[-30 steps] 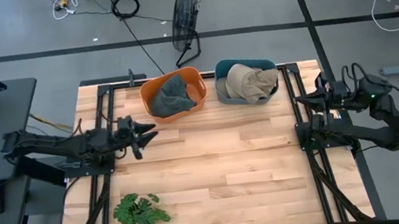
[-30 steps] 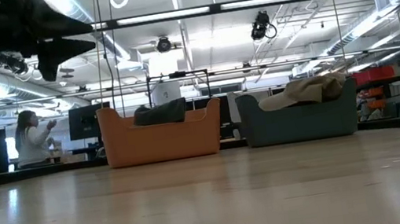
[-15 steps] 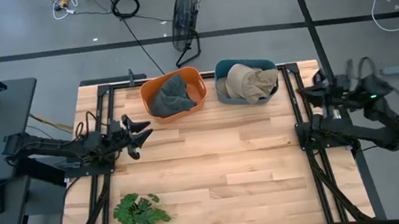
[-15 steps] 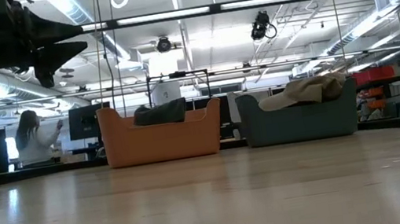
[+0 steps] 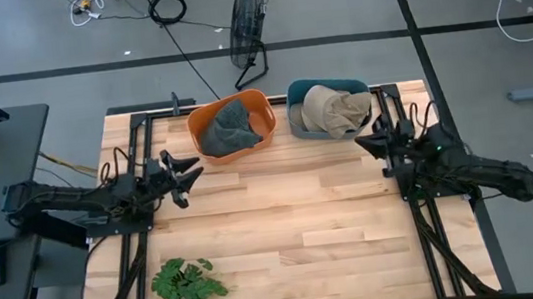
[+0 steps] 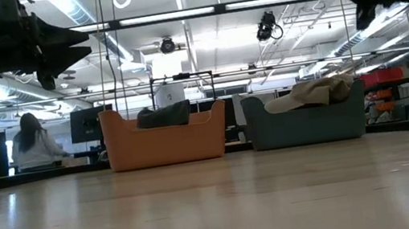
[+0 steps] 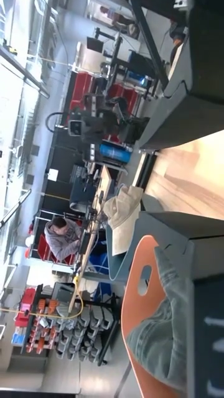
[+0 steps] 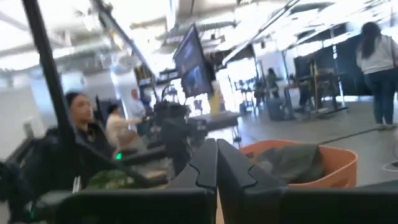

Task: Pick & Place hat
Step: Return to Home Position

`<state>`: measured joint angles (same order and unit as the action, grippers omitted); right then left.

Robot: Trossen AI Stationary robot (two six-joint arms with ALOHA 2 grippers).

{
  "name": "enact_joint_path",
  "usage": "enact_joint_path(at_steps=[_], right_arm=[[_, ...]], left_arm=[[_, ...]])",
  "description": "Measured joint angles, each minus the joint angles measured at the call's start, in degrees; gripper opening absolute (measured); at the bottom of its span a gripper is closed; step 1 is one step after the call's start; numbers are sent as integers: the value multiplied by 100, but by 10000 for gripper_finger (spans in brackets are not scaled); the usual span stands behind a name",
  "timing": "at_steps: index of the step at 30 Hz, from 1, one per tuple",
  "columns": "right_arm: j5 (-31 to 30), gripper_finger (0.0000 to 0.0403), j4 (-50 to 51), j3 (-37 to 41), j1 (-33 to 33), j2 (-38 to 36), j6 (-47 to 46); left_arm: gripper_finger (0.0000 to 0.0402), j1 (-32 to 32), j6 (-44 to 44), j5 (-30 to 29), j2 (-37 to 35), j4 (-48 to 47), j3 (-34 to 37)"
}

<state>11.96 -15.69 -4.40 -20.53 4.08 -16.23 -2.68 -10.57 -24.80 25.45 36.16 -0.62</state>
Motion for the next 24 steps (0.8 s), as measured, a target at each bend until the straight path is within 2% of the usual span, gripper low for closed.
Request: enact_joint_path(at_steps=[2, 11, 15, 24], right_arm=[[-80, 4, -615, 365, 2, -3, -266], [147, 4, -540, 336, 4, -7, -126], [68, 4, 11, 345, 3, -7, 306], [-99, 4, 1286, 346, 2, -7, 483]], left_arm=[[177, 2, -62, -2, 0, 0, 0], [177, 0, -258, 1, 0, 0, 0], [177, 0, -203, 2, 0, 0, 0], [177, 0, -223, 2, 0, 0, 0]])
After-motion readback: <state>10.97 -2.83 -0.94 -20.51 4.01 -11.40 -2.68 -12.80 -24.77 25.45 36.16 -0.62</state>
